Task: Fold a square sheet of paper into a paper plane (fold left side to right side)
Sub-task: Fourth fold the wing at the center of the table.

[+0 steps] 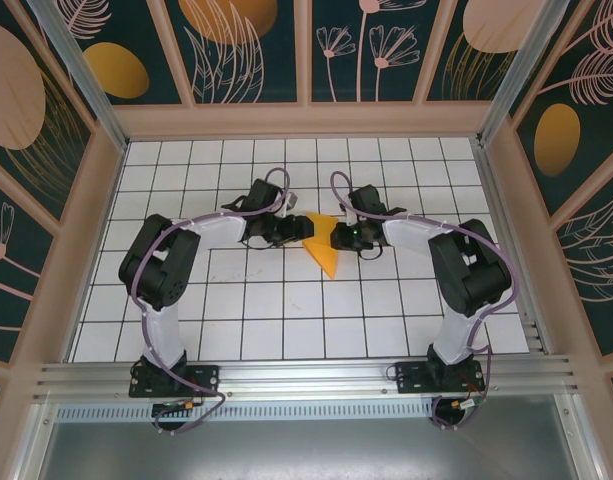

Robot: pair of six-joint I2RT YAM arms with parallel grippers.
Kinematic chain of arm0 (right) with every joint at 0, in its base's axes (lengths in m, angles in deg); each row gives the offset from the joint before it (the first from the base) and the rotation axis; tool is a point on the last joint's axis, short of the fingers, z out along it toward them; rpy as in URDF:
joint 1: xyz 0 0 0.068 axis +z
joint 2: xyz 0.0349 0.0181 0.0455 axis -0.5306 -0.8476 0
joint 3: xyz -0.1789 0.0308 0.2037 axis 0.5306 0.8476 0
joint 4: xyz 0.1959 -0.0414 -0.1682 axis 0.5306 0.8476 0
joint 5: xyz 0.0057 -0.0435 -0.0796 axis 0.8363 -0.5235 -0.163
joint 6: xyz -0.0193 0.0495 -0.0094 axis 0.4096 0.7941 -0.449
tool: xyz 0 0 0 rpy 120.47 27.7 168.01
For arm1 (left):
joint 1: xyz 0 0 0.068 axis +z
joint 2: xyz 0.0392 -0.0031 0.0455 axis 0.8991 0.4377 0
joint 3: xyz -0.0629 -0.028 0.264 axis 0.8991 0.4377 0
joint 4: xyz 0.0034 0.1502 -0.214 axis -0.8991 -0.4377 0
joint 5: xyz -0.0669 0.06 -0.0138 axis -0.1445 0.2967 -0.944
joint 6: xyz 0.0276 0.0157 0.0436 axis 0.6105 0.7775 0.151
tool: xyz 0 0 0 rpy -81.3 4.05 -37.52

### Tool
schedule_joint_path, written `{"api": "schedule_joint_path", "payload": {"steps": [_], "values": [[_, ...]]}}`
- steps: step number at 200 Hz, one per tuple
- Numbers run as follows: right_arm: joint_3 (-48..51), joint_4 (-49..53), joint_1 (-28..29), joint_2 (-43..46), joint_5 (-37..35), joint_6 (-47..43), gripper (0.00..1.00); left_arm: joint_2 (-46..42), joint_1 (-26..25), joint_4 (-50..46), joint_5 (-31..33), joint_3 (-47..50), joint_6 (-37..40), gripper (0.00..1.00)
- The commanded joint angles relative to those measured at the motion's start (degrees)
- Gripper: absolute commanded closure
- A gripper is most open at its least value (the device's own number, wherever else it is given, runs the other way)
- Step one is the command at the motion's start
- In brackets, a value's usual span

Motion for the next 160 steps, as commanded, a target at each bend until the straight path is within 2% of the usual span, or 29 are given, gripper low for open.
{"api": "schedule_joint_path", "payload": {"steps": [1,23,47,77,92,116,148,160], "values": [[-0.33,1.84,-0.06,-0.54,-0.91,-0.75,0.78,2.04,-0.58,1.51,-2.35,-0.87,-1.14,0.38],[-0.13,1.75,-0.08,-0.51,-0.9,-0.75,0.78,3.26,-0.73,1.82,-2.66,-1.35,-1.39,0.39],[0.08,1.66,-0.08,-0.46,-0.8,-0.74,0.78,4.27,-1.39,2.62,-3.68,-2.26,-1.97,0.44],[0.09,1.48,-0.05,0.72,-2.0,-0.28,0.76,4.39,-2.05,3.0,-3.57,-3.02,-2.54,0.62],[0.97,0.96,-0.06,3.77,-3.95,0.17,0.69,3.86,-2.18,3.16,-3.15,-2.94,-2.91,0.7],[1.89,2.12,0.39,9.52,-8.97,0.74,0.58,2.98,-2.44,3.09,-2.72,-2.76,-3.26,0.72],[3.99,2.78,3.16,15.0,-12.75,1.93,0.55,2.15,-2.63,2.97,-2.3,-2.32,-3.56,0.74],[5.79,1.12,6.52,16.05,-13.04,3.32,0.55,1.79,-2.62,3.17,-2.16,-2.23,-3.88,0.74]]}}
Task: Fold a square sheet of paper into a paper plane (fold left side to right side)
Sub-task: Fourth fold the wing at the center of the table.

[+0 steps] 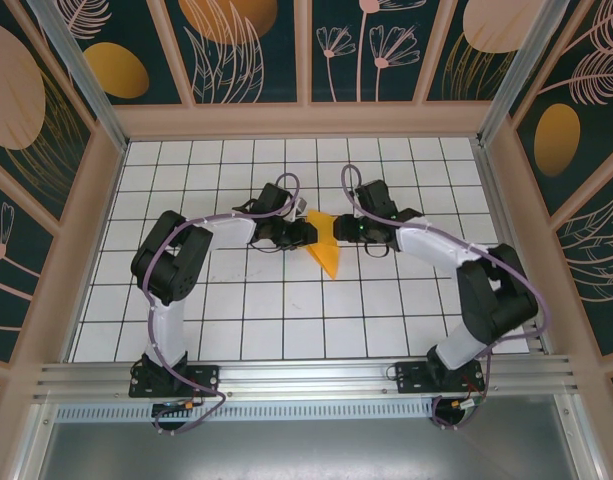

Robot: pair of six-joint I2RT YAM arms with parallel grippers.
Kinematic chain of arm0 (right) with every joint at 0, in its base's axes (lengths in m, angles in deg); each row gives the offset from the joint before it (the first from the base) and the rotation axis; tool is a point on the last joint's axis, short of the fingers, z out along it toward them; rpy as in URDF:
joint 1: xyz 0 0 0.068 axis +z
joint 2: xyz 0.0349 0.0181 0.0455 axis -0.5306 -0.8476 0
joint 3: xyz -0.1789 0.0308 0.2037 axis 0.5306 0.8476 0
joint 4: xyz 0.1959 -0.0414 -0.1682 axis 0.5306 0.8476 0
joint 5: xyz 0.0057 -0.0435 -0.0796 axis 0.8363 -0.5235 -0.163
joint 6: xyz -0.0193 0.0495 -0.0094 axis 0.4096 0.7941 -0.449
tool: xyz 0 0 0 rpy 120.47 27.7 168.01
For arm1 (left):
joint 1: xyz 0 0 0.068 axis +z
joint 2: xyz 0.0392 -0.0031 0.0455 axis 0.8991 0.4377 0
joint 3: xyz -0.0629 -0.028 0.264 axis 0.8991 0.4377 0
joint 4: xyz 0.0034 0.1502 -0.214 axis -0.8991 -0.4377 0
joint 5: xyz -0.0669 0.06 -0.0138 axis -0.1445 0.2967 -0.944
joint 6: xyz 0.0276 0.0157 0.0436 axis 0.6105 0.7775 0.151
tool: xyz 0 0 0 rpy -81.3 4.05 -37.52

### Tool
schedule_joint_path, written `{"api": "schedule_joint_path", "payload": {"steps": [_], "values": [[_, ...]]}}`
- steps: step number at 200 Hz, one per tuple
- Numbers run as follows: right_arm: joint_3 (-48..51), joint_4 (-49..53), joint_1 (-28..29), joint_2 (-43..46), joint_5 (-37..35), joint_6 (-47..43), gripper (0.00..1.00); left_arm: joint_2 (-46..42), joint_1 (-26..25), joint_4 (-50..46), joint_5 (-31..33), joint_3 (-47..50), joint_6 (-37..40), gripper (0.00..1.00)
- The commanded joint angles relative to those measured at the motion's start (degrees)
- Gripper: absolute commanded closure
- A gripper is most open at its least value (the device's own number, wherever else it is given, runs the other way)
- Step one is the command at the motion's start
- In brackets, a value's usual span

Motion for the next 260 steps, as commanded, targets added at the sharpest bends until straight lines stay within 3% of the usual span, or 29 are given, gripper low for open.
{"api": "schedule_joint_path", "payload": {"steps": [1,30,70,177,213,260], "values": [[3.63,-0.76,4.63,2.85,-3.49,2.59,0.55,-2.17,-0.28,1.01,0.12,-0.48,-1.06,0.74],[7.84,-6.93,11.02,1.99,-6.03,5.44,0.52,-2.48,-0.38,1.36,-0.05,-0.57,-1.6,0.73],[6.42,-8.51,14.58,-3.96,-9.93,5.12,0.52,-2.39,-0.51,1.36,-0.2,-0.66,-1.85,0.73],[4.26,-7.23,15.75,-9.81,-14.56,3.71,0.54,-2.37,-0.54,0.36,0.65,-1.66,-1.63,0.7],[4.54,-7.62,15.75,-10.07,-14.26,3.63,0.62,-2.96,-0.54,-0.84,1.81,-2.64,-0.8,0.64],[5.51,-8.96,15.33,-10.1,-12.04,4.15,0.75,-5.53,0.99,-3.02,3.17,-3.17,0.58,0.49]]}}
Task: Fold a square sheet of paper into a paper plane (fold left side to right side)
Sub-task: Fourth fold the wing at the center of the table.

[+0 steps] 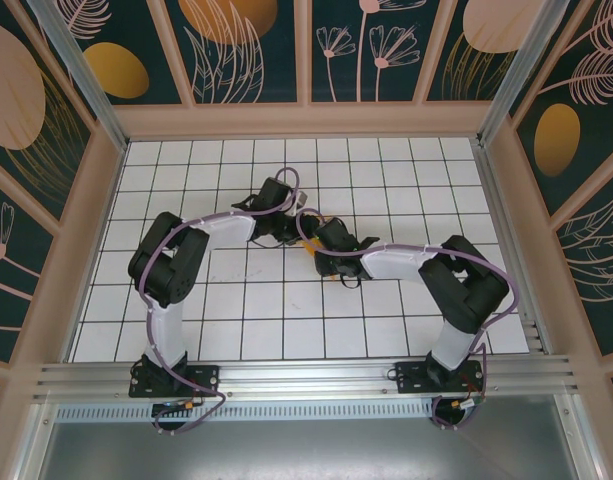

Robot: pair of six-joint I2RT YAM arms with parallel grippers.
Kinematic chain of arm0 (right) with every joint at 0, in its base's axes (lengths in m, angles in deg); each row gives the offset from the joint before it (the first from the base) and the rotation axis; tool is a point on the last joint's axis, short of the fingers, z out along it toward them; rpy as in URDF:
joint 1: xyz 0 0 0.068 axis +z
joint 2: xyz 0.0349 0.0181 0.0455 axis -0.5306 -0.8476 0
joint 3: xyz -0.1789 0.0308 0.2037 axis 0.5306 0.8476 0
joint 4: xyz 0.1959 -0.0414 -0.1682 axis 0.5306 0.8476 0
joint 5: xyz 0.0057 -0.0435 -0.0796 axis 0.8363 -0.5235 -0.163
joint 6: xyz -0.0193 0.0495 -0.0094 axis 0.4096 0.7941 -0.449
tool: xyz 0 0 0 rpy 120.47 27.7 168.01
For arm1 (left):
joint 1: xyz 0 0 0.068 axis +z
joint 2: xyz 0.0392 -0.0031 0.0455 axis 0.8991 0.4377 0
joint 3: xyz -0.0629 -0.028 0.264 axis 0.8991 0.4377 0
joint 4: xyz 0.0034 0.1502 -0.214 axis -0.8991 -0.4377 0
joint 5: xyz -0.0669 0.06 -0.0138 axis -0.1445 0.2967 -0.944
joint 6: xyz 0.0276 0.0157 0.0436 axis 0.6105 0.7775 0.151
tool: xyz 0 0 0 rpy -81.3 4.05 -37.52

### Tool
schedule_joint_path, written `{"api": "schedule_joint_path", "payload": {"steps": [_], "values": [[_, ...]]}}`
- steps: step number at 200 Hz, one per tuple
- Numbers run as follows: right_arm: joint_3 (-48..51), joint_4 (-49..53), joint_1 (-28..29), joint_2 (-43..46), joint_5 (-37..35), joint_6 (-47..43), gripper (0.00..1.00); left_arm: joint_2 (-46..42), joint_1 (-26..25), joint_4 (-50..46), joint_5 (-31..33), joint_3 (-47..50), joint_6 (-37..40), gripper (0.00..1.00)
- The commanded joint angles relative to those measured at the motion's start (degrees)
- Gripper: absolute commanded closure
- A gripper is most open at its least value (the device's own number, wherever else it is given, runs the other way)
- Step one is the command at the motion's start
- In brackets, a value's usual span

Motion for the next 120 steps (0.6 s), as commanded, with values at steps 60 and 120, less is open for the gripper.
{"api": "schedule_joint_path", "payload": {"steps": [60,120], "values": [[5.92,-10.24,-3.92,2.78,11.67,2.57,0.83,-8.42,3.29,-2.4,2.39,1.87,2.16,0.35],[12.64,-20.23,-9.4,4.98,23.11,5.76,0.84,-5.21,2.74,2.33,-1.79,4.81,-0.33,0.55]]}}
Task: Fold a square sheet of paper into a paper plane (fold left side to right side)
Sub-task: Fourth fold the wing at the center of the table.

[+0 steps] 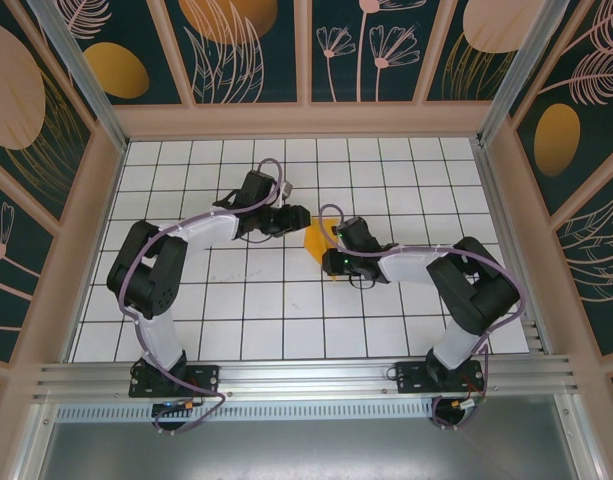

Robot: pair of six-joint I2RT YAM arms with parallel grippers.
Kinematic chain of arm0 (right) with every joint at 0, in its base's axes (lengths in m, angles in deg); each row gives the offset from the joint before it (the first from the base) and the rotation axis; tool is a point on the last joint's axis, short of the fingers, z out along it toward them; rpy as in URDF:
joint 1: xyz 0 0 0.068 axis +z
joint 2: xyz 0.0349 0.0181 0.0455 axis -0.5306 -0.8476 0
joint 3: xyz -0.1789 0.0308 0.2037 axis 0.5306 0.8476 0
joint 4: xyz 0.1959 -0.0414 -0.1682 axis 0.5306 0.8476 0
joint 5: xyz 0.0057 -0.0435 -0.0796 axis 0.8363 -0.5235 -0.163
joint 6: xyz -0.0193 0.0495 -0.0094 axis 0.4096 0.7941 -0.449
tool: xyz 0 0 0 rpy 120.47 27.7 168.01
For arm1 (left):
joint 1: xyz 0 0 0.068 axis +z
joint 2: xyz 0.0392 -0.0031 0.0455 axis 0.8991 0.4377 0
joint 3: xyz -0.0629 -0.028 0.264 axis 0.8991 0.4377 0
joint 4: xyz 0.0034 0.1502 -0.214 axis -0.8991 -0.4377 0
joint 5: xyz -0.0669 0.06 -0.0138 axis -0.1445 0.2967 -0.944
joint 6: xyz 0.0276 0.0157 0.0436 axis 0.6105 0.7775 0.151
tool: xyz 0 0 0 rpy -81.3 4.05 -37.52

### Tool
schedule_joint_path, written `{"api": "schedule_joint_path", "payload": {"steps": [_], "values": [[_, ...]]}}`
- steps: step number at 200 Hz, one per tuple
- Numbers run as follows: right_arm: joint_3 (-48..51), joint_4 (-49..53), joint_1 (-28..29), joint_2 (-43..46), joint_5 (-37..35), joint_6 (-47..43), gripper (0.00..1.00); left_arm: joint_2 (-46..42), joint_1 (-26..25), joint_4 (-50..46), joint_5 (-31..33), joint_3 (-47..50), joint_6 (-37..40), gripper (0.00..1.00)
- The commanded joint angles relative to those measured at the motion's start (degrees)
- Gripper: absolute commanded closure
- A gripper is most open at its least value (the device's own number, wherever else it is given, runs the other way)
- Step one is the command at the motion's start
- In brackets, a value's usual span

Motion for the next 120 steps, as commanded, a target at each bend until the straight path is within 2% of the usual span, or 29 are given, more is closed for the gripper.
{"api": "schedule_joint_path", "payload": {"steps": [1,52,115,120], "values": [[2.47,-5.57,-1.59,2.0,6.62,2.29,0.84,2.11,-0.59,2.71,-2.81,0.87,-0.77,0.55],[4.01,-9.45,-4.14,1.23,12.61,3.68,0.84,7.39,-4.0,2.94,-4.65,-3.37,-0.9,0.56],[5.65,-14.7,-5.7,-1.11,18.88,6.46,0.84,11.26,-4.73,2.6,-4.48,-6.04,-1.19,0.56],[5.85,-15.23,-7.38,-1.31,19.33,6.78,0.85,11.46,-4.71,2.63,-4.43,-6.09,-1.17,0.56]]}}
